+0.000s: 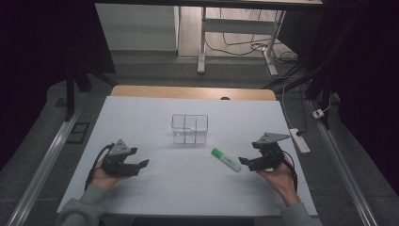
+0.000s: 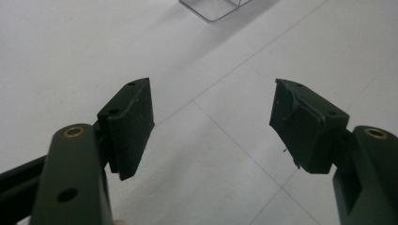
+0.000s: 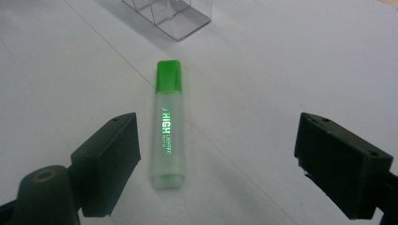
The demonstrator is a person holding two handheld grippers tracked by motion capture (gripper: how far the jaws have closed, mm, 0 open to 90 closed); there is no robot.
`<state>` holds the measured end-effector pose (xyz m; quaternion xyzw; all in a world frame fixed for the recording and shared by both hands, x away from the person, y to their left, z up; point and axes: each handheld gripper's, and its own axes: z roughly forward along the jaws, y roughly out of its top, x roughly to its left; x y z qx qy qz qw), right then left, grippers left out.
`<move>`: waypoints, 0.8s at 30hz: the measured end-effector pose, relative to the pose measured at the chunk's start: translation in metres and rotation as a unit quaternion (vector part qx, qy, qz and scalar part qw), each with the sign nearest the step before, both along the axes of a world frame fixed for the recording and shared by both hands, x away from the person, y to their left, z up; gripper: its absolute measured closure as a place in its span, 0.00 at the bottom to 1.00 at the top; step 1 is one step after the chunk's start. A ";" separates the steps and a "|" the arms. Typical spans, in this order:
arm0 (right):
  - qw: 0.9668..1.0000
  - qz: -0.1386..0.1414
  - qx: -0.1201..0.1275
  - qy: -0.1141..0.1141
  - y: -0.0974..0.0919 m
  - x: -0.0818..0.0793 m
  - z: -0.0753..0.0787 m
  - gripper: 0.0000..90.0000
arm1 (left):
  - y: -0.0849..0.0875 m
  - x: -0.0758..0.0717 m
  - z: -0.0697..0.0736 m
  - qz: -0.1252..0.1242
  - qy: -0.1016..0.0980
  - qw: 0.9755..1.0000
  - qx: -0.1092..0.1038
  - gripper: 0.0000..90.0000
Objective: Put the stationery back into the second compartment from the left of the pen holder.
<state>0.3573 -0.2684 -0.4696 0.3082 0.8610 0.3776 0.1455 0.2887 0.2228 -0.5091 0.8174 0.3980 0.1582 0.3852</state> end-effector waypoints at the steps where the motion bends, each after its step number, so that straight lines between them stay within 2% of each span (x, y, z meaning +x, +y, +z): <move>1: 1.000 0.000 -0.001 -0.001 0.001 0.001 0.001 0.16 | 0.000 0.000 0.000 0.000 0.000 1.000 0.000 0.33; 7: 1.000 0.008 -0.013 -0.003 0.014 0.008 0.008 0.16 | 0.000 0.000 0.000 -0.002 0.000 1.000 0.001 0.33; 24: 0.999 0.035 -0.030 0.013 0.042 0.025 0.016 0.16 | -0.001 0.001 -0.002 -0.005 0.003 1.000 0.008 0.33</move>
